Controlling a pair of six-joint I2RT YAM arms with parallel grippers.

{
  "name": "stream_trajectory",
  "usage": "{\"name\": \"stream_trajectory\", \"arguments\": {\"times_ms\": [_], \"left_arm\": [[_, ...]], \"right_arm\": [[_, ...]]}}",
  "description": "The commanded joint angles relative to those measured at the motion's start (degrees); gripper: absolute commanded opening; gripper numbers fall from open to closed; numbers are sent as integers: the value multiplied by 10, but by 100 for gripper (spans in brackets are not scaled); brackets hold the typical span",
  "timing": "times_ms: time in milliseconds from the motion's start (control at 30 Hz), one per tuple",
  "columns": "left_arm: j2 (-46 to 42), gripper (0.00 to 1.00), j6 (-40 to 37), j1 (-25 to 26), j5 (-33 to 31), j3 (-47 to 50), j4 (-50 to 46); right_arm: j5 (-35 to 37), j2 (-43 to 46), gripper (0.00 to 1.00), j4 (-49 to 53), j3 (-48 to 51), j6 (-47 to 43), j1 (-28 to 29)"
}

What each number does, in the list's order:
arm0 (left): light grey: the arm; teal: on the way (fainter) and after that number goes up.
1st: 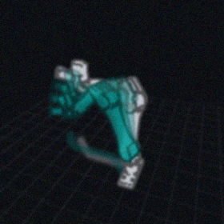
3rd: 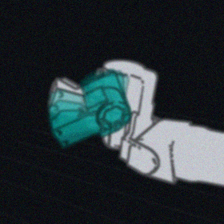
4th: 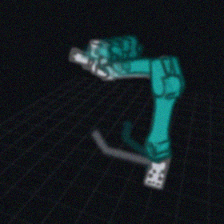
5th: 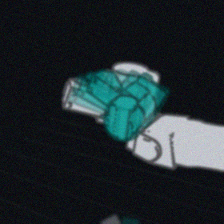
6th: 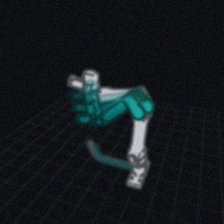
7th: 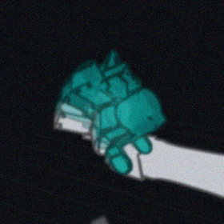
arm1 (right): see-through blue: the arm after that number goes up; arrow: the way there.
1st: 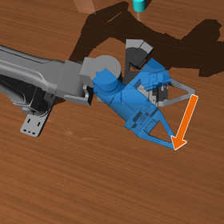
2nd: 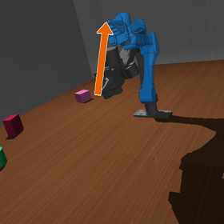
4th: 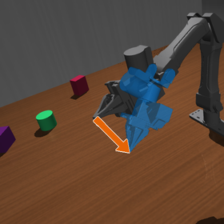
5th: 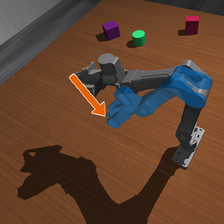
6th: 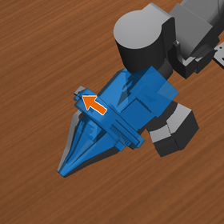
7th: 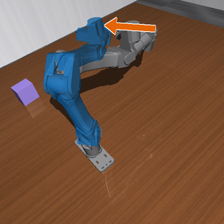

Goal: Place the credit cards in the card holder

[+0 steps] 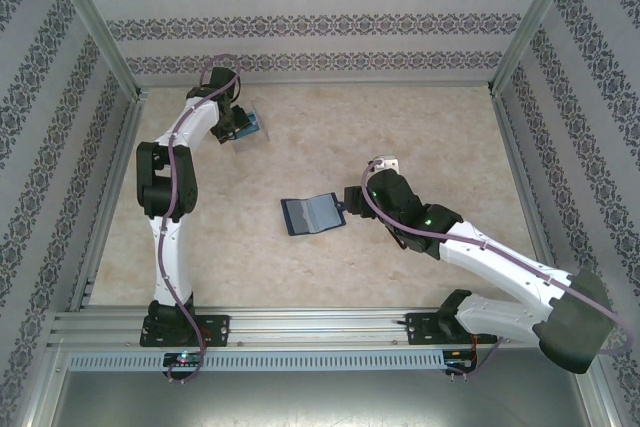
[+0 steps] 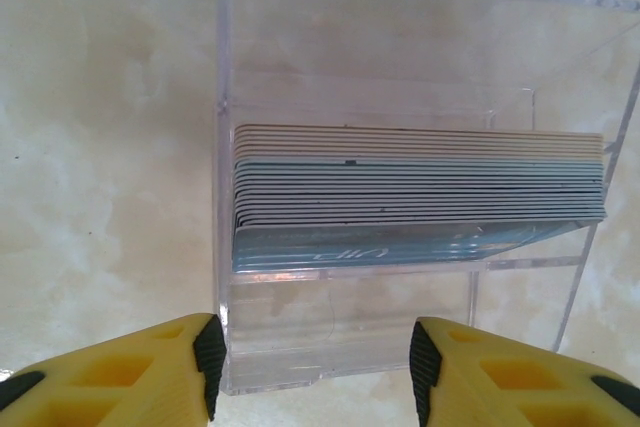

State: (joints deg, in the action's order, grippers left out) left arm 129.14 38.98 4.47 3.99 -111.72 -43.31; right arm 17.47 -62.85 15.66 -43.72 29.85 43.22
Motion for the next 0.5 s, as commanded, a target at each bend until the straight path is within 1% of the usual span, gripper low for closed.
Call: {"name": "stream_trajectory", "arguments": {"times_ms": [0, 267, 367, 467], "left_arm": [[-23, 52, -10, -5, -13, 3, -32], [-23, 50, -17, -5, -33, 5, -47], [-30, 54, -22, -5, -40, 10, -47], [-30, 53, -30, -6, -42, 8, -47]], "right_arm": [[-2, -2, 75, 3, 6, 8, -3], [-2, -1, 75, 4, 7, 8, -4], [-4, -2, 75, 1, 7, 9, -4], [-5, -6, 75, 0, 5, 8, -4]]}}
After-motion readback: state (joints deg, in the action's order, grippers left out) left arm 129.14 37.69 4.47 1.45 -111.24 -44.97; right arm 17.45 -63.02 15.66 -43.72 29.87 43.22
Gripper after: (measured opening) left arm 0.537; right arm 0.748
